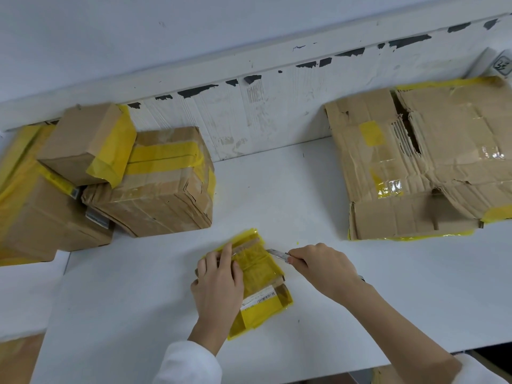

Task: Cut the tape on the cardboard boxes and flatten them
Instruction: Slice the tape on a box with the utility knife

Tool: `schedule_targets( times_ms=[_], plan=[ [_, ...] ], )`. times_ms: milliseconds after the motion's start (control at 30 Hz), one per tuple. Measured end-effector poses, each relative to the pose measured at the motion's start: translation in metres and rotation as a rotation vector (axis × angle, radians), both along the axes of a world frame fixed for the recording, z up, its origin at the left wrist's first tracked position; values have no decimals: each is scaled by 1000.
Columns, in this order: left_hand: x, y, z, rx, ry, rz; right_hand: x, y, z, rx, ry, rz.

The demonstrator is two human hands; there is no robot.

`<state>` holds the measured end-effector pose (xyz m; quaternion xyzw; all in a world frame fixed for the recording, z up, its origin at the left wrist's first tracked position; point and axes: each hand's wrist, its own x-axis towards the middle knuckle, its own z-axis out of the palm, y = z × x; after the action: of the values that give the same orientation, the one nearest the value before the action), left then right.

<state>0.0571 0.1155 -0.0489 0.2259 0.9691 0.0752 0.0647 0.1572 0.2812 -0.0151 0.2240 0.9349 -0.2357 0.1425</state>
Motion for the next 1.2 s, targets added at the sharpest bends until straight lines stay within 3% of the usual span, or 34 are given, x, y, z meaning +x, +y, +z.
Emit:
schedule_targets(
  times_ms=[533, 1200],
  plan=[
    [-1, 1, -3, -30, 20, 11, 21, -15, 2, 165, -44, 8],
    [-2, 3, -1, -101, 63, 2, 61, -17, -5, 112, -92, -56]
  ],
)
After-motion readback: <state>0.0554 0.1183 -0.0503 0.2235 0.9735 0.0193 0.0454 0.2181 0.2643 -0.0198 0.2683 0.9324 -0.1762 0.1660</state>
